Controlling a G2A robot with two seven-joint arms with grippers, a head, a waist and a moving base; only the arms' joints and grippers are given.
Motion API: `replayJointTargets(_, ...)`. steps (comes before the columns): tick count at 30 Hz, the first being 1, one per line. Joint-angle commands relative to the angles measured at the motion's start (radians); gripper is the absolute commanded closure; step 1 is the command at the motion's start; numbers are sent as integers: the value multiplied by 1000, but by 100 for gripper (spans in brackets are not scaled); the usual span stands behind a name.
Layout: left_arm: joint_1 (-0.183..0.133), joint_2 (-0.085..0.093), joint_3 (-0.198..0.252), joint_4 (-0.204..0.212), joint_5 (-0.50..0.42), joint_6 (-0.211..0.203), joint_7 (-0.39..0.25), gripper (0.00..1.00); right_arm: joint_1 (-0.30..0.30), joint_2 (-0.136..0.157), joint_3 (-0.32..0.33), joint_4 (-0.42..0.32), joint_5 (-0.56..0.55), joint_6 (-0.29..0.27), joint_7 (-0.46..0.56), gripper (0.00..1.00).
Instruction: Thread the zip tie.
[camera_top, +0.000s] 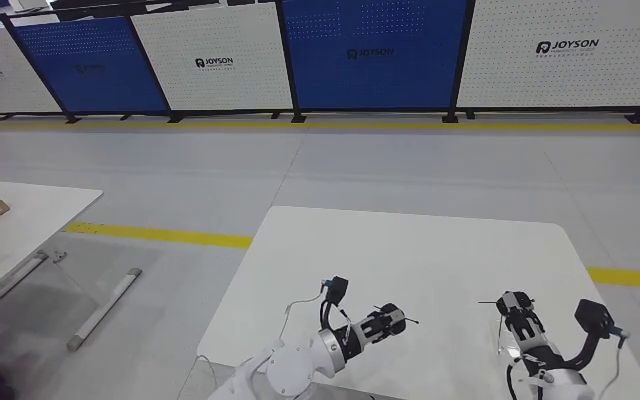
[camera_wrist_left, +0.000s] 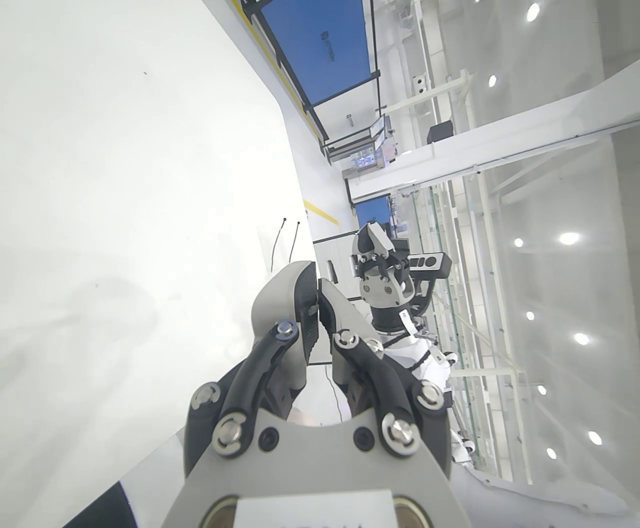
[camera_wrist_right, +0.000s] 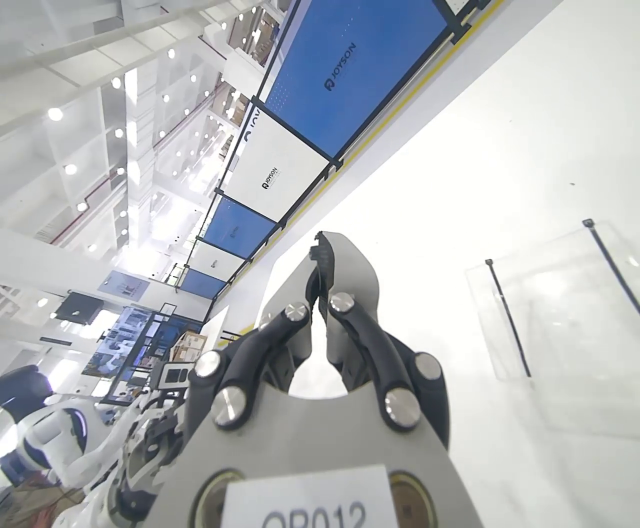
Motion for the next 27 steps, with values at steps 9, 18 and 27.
replayJointTargets(9, -15, -4, 15, 5, 0, 8, 12, 100, 1, -3, 15, -5, 35, -49, 11, 100)
replayJointTargets(18, -15, -4, 15, 5, 0, 8, 12, 100, 49, -20, -72, 36, -4, -110, 84, 100)
replayJointTargets(27, -15, -4, 15, 5, 0, 8, 12, 100, 102, -33, -156, 71, -58, -74, 88, 100)
